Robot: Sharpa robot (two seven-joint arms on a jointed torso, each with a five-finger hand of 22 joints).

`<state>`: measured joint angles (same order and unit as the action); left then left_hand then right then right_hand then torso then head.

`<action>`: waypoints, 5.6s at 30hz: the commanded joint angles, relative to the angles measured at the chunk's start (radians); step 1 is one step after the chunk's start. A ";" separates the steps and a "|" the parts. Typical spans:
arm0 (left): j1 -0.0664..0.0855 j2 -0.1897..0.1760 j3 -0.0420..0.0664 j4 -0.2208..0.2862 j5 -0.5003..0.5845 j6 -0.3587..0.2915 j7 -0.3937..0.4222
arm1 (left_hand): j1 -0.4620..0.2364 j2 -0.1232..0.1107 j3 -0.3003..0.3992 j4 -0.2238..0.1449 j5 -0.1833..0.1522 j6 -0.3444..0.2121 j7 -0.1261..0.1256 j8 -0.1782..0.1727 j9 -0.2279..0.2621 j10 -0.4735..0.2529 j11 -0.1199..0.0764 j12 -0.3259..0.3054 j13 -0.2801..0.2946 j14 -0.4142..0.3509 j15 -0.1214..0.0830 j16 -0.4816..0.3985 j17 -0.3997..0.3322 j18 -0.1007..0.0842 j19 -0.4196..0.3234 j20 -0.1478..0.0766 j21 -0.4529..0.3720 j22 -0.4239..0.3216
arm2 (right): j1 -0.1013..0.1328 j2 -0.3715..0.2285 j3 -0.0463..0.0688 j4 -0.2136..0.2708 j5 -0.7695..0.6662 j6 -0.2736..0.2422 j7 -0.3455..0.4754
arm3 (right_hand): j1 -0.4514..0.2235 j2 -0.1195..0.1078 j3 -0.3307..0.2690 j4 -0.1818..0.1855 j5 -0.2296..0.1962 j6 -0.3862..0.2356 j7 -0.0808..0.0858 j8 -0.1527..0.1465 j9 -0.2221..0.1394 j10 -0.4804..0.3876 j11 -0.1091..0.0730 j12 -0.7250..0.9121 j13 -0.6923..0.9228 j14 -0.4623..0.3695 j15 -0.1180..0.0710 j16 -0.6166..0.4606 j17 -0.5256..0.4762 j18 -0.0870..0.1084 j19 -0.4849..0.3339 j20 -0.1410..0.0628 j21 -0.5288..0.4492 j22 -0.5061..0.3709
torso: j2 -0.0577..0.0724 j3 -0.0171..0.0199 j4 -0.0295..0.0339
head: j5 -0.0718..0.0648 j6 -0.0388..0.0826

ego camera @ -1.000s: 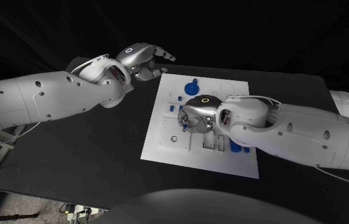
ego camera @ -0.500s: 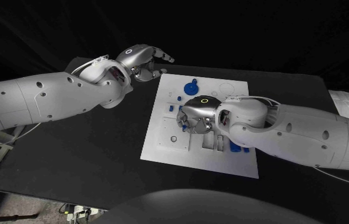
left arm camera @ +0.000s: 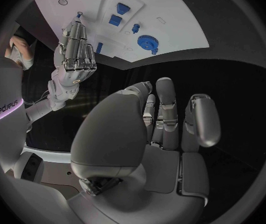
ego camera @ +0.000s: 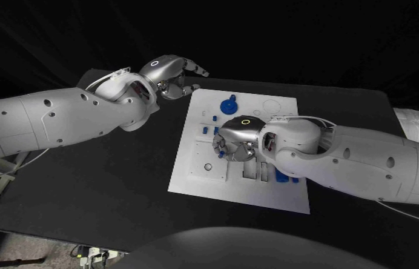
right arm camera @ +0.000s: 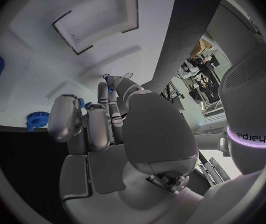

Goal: Assemble the parts on the task board

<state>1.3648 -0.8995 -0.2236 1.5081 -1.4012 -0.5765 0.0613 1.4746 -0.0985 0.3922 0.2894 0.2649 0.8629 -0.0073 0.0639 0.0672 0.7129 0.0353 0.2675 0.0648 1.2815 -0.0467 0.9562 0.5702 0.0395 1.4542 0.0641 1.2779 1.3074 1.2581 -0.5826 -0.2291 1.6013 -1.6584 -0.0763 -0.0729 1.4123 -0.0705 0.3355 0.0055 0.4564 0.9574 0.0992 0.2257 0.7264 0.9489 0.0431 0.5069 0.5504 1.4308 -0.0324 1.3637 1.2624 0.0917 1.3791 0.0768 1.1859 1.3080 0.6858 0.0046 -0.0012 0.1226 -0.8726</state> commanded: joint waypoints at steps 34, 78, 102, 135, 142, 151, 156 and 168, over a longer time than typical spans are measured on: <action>-0.001 0.000 0.001 0.008 0.020 0.042 0.013 | -0.006 0.004 0.006 -0.002 0.006 -0.010 0.002 -0.002 -0.002 -0.007 0.001 0.006 0.001 -0.015 0.001 -0.009 -0.009 0.021 -0.006 0.000 -0.011 0.184 | -0.008 0.010 0.000 -0.008 -0.021 -0.003 0.002 | -0.012 -0.003 0.000 0.004 -0.012 0.005 0.005 0.001 0.001 0.014 -0.002 -0.005 -0.002 -0.008 0.000 -0.004 0.000 -0.010 -0.008 0.001 -0.004 0.155 | 0.000 0.0004 0.0006 | 0.000 0.000; -0.002 0.000 0.001 0.010 0.020 0.050 0.009 | 0.002 0.005 0.010 -0.005 0.008 -0.010 0.003 0.000 -0.002 -0.007 0.001 0.009 0.001 -0.017 0.001 -0.010 -0.010 0.021 -0.007 0.001 -0.011 0.183 | -0.012 0.010 0.000 -0.008 -0.023 0.020 -0.023 | -0.012 -0.006 0.003 -0.001 -0.009 0.008 0.000 -0.003 -0.001 0.001 -0.001 -0.016 -0.005 -0.022 -0.004 -0.020 -0.021 -0.003 -0.027 -0.001 -0.037 0.146 | 0.001 0.0006 -0.0002 | 0.004 0.000; -0.010 0.003 0.001 0.006 0.020 0.056 0.006 | 0.003 0.004 0.011 -0.005 0.008 -0.011 0.003 0.000 -0.002 -0.007 0.002 0.010 0.001 -0.018 0.001 -0.011 -0.011 0.021 -0.007 0.001 -0.012 0.183 | -0.012 0.015 0.000 -0.011 -0.023 0.033 -0.022 | -0.025 -0.012 0.011 0.002 -0.045 -0.047 -0.004 -0.062 -0.044 -0.049 0.011 -0.031 -0.001 -0.040 0.002 -0.035 -0.041 0.001 -0.047 0.002 -0.068 0.139 | 0.000 -0.0002 0.0002 | 0.005 0.000; -0.011 -0.011 0.001 0.018 0.020 0.054 0.004 | 0.006 0.003 0.013 -0.006 0.009 -0.012 0.004 0.000 -0.002 -0.007 0.002 0.011 0.001 -0.020 0.002 -0.012 -0.014 0.022 -0.008 0.001 -0.014 0.183 | -0.006 -0.101 0.001 0.050 -0.038 -0.146 0.009 | -0.066 -0.043 -0.092 0.053 -0.260 -0.290 -0.098 -0.160 -0.230 -0.347 0.060 -0.014 0.077 -0.093 0.047 -0.050 -0.084 0.018 -0.100 0.045 -0.185 0.118 | 0.001 0.0003 0.0006 | 0.002 0.000; -0.011 -0.021 0.001 0.025 0.020 0.036 0.015 | 0.010 0.003 0.015 -0.007 0.012 -0.011 0.005 0.001 -0.002 -0.006 0.002 0.013 0.001 -0.021 0.002 -0.012 -0.014 0.022 -0.008 0.001 -0.014 0.183 | 0.044 -0.243 0.002 0.123 0.047 -0.259 0.078 | -0.036 -0.026 -0.087 0.062 -0.192 -0.243 -0.108 -0.141 -0.259 -0.266 0.043 -0.017 0.030 -0.041 0.030 0.006 -0.024 -0.001 -0.033 0.035 -0.074 0.145 | -0.002 0.0002 -0.0004 | -0.020 0.000; -0.011 -0.022 0.000 0.045 0.020 0.023 0.022 | 0.012 0.003 0.018 -0.007 0.014 -0.009 0.007 0.002 -0.001 -0.003 0.002 0.016 0.002 -0.022 0.002 -0.012 -0.013 0.022 -0.008 0.001 -0.015 0.183 | 0.088 -0.360 0.001 0.131 0.119 -0.267 0.086 | 0.003 -0.049 -0.021 0.108 -0.224 -0.194 -0.112 -0.142 -0.333 -0.022 0.018 -0.139 -0.145 -0.083 0.011 -0.050 -0.108 0.003 -0.055 0.012 -0.107 0.135 | -0.007 -0.0011 -0.0039 | -0.009 0.000; -0.013 -0.023 0.000 0.054 0.020 0.019 0.026 | 0.015 0.003 0.020 -0.007 0.017 -0.006 0.009 0.003 0.000 -0.002 0.001 0.018 0.002 -0.022 0.002 -0.011 -0.012 0.022 -0.008 0.001 -0.014 0.183 | 0.092 -0.395 0.000 0.131 0.090 -0.241 0.056 | -0.017 -0.061 -0.032 0.137 -0.259 -0.152 -0.093 -0.131 -0.347 -0.010 0.028 -0.162 -0.165 -0.045 0.018 -0.016 -0.063 -0.002 -0.036 0.017 -0.077 0.144 | -0.006 0.0009 -0.0031 | -0.014 0.000; -0.016 -0.026 0.000 0.054 0.020 0.019 0.025 | 0.016 0.003 0.021 -0.007 0.018 -0.005 0.011 0.004 0.000 -0.002 0.001 0.019 0.001 -0.023 0.002 -0.012 -0.013 0.022 -0.009 0.001 -0.015 0.183 | 0.078 -0.402 -0.002 0.112 0.040 -0.195 -0.007 | -0.027 -0.067 -0.070 0.158 -0.254 -0.141 -0.040 -0.141 -0.380 -0.039 0.033 -0.172 -0.166 -0.002 0.018 0.027 -0.008 -0.009 -0.004 0.018 -0.031 0.154 | -0.004 -0.0009 -0.0018 | -0.034 0.000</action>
<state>1.3485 -0.9267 -0.2239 1.5597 -1.3844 -0.5473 0.0751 1.4786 -0.0946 0.4062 0.2810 0.2767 0.8593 -0.0040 0.0638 0.0666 0.7131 0.0352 0.2827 0.0653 1.2672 -0.0464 0.9485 0.5578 0.0548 1.4542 0.0641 1.2663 1.3081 1.3404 -0.9895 -0.2300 1.7179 -1.5840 -0.3069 -0.0457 1.3887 -0.1414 0.2718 0.1631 0.1978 0.8118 0.0589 0.0826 0.3478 0.9145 0.0768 0.3295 0.3835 1.4238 -0.0146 1.3872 1.2530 0.0908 1.3793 0.0947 1.1588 1.3075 0.6811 0.0042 -0.0035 0.0917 -0.8726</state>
